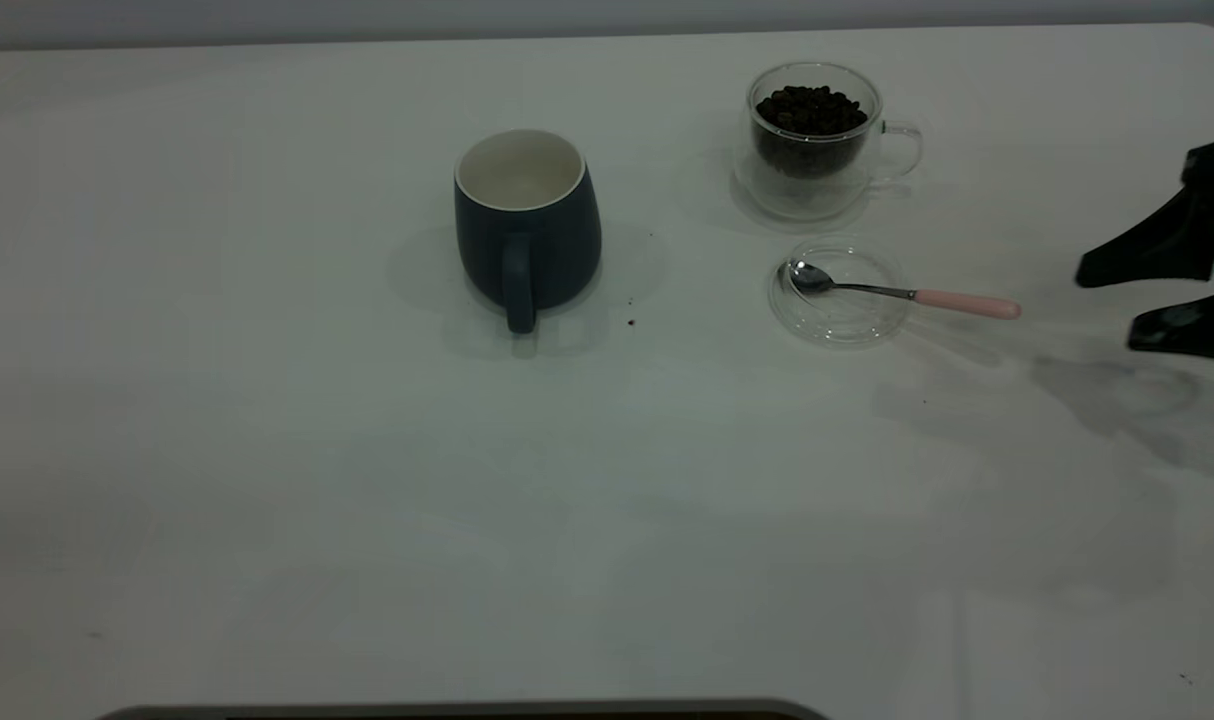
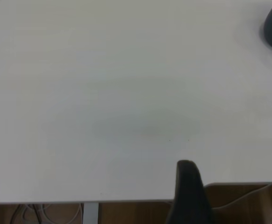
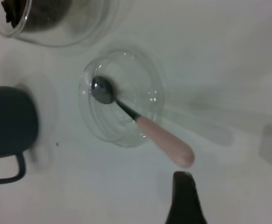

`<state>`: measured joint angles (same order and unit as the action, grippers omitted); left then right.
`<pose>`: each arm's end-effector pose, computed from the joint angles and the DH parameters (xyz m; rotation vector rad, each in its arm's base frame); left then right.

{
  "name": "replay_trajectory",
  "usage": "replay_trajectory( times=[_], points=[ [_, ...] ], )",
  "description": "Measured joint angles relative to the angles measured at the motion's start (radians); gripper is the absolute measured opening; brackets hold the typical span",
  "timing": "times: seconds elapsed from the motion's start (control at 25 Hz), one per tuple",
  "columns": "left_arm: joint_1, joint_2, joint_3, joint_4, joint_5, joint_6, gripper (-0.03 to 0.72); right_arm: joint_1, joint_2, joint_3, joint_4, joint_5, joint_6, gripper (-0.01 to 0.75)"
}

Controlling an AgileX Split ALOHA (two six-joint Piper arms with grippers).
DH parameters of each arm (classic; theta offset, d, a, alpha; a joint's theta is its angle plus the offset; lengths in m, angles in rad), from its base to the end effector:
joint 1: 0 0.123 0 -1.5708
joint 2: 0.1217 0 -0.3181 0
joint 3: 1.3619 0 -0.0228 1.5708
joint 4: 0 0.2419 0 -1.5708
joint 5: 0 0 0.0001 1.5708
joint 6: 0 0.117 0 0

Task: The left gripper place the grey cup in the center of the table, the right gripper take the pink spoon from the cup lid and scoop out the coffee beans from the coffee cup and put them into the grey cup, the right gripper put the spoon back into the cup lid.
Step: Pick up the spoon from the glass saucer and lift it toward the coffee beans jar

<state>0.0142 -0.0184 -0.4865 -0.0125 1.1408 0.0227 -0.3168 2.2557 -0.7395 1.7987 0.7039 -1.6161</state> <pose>-0.0286 -0.0017 0.2486 0.0102 2.1194 0.0068 0.3232 -0.0283 0.0210 0.5892 2.5847 0.9240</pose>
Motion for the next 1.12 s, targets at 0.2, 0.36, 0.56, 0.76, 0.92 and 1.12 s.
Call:
replay_trajectory(
  times=[0.2,0.36,0.56,0.76,0.92,1.12],
  points=[
    [0.000,0.000,0.000,0.000,0.000,-0.001,0.565,0.000,0.116,-0.081,0.002,0.110,-0.018,0.578],
    [0.000,0.000,0.000,0.000,0.000,-0.001,0.565,0.000,0.164,-0.106,0.006,0.173,-0.022,0.578],
    [0.000,0.000,0.000,0.000,0.000,-0.002,0.565,0.008,0.199,-0.130,0.006,0.229,-0.024,0.578],
    [0.000,0.000,0.000,0.000,0.000,-0.002,0.565,0.051,0.239,-0.155,0.006,0.236,-0.018,0.578],
    [0.000,0.000,0.000,0.000,0.000,-0.002,0.565,0.079,0.264,-0.189,0.006,0.240,-0.006,0.578],
    [0.000,0.000,0.000,0.000,0.000,-0.002,0.565,0.089,0.280,-0.233,0.006,0.240,0.023,0.578]
  ],
)
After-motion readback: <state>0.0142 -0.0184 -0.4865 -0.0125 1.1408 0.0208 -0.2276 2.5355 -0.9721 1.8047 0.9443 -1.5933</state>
